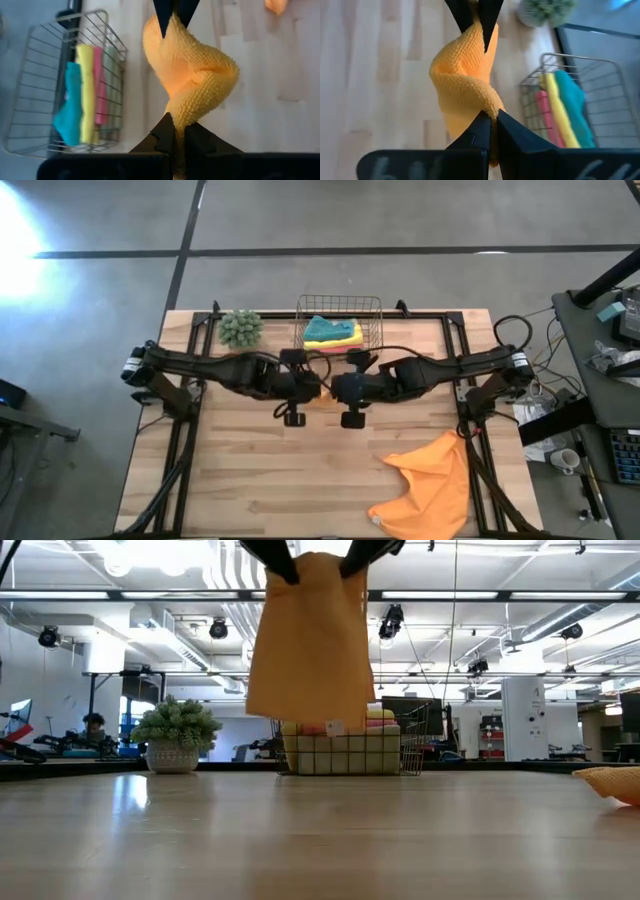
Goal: Fold microfiber towels
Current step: Put the orange folded towel into the wire basket
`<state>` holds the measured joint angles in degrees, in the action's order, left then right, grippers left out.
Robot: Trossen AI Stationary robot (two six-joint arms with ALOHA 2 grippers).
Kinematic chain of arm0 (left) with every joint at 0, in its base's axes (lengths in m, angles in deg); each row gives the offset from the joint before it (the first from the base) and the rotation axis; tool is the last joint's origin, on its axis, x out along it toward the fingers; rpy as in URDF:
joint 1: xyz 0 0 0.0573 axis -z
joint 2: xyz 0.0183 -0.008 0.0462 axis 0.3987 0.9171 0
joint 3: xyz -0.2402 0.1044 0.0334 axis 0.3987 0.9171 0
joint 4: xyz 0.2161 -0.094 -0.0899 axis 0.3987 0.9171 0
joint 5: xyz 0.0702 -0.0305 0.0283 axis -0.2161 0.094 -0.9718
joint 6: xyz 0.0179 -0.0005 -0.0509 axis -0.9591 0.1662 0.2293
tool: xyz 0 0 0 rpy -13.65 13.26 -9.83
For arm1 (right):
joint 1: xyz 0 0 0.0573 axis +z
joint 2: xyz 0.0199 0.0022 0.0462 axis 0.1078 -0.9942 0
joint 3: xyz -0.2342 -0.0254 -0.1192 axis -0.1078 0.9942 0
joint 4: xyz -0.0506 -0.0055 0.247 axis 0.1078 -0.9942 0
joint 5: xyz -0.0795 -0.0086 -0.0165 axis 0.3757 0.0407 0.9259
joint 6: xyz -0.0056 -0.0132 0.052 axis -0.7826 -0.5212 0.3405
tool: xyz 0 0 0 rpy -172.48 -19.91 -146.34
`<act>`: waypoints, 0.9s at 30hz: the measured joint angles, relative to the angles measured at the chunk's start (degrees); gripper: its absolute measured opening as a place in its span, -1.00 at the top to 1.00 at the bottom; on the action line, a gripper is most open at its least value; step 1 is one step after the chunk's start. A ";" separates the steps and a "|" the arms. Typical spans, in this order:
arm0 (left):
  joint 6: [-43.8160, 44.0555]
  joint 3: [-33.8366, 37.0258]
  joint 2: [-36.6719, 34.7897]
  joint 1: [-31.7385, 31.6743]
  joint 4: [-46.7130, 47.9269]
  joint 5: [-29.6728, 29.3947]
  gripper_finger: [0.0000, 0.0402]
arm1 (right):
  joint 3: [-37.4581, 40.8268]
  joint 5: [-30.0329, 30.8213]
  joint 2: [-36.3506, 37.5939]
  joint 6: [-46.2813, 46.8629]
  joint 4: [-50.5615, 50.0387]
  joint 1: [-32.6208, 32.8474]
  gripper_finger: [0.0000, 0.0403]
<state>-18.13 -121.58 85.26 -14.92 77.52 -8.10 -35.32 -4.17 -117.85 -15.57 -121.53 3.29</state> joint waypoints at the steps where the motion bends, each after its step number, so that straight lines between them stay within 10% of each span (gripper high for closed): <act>1: -1.22 -0.40 -0.27 -0.55 0.02 -0.03 0.99 | -0.56 0.86 -0.03 0.29 -0.47 -0.01 0.96; 27: -30.20 -8.09 -1.79 -18.80 -16.58 -3.12 0.99 | -14.49 8.39 -0.07 -13.63 0.40 -17.35 0.96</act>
<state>-48.33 -129.67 83.47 -33.72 60.94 -11.22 -49.81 4.21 -117.91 -29.20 -121.14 -14.07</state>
